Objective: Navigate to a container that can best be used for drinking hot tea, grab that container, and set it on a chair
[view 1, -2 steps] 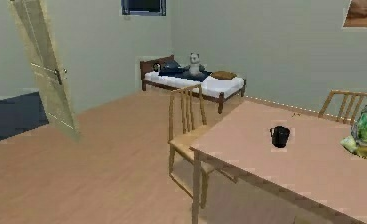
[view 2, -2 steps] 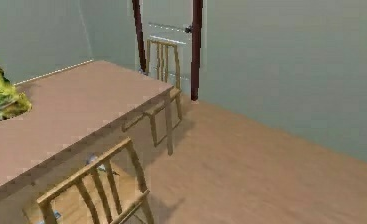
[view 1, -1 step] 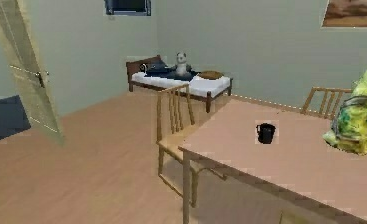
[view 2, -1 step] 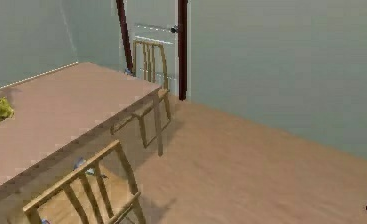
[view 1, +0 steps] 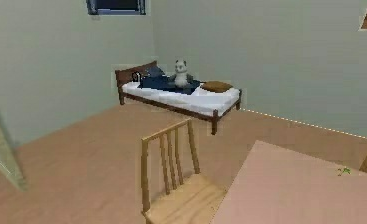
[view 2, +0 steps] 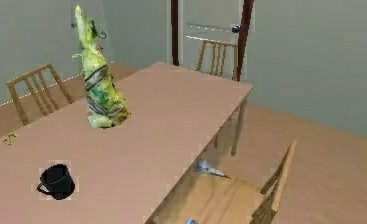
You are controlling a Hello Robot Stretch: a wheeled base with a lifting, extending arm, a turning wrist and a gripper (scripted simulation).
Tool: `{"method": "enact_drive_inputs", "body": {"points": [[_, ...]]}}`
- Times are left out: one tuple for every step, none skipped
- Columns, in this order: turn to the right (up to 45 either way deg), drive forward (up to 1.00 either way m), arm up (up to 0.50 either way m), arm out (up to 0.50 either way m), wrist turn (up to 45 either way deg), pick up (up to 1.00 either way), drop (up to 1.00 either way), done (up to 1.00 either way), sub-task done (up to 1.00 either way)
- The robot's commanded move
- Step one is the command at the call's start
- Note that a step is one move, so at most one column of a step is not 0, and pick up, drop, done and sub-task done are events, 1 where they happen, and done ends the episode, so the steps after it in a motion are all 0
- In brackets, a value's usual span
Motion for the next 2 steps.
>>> {"method": "enact_drive_inputs", "body": {"points": [[-33.0, 0.0, 0.0, 0.0, 0.0, 0.0, 0.0, 0.0, 0.0], [0.0, 0.0, 0.5, 0.0, 0.0, 0.0, 0.0, 0.0, 0.0]]}}
